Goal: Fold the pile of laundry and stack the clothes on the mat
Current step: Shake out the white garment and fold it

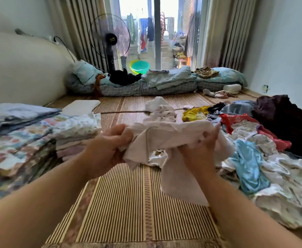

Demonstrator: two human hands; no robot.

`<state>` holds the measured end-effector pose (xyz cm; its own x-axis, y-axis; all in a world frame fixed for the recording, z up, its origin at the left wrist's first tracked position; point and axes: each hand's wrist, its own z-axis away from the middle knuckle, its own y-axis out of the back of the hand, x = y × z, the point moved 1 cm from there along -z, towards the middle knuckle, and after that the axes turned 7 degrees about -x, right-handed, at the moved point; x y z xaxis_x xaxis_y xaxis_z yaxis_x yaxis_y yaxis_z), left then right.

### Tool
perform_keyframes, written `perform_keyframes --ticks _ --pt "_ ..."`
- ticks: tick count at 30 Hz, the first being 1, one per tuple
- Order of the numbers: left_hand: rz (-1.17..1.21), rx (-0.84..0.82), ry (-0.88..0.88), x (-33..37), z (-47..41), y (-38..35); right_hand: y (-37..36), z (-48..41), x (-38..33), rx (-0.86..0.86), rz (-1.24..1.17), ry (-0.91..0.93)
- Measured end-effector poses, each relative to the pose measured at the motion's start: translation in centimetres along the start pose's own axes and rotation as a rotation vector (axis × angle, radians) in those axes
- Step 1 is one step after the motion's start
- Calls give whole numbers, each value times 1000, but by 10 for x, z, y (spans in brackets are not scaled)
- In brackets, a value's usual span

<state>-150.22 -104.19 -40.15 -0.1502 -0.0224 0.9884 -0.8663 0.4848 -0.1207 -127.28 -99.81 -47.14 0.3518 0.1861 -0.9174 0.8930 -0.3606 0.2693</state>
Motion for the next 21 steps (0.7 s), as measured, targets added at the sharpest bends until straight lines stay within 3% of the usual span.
perform_keyframes --ticks 2,4,7,11,16,21 --pt "-188 6 17 -20 19 11 -1 -3 5 -8 -355 -159" --pt "-353 -34 76 -45 28 10 4 -2 14 -50 -519 -380" --pt "-671 -168 255 -86 31 0 -4 9 39 -235 -247 -591" --pt "-980 -194 339 -115 18 13 -12 24 73 -261 389 -463" --pt "-898 106 362 -118 -7 69 0 15 97 -390 770 -566" --pt "-857 121 483 -136 -12 79 1 9 86 -465 884 -423"
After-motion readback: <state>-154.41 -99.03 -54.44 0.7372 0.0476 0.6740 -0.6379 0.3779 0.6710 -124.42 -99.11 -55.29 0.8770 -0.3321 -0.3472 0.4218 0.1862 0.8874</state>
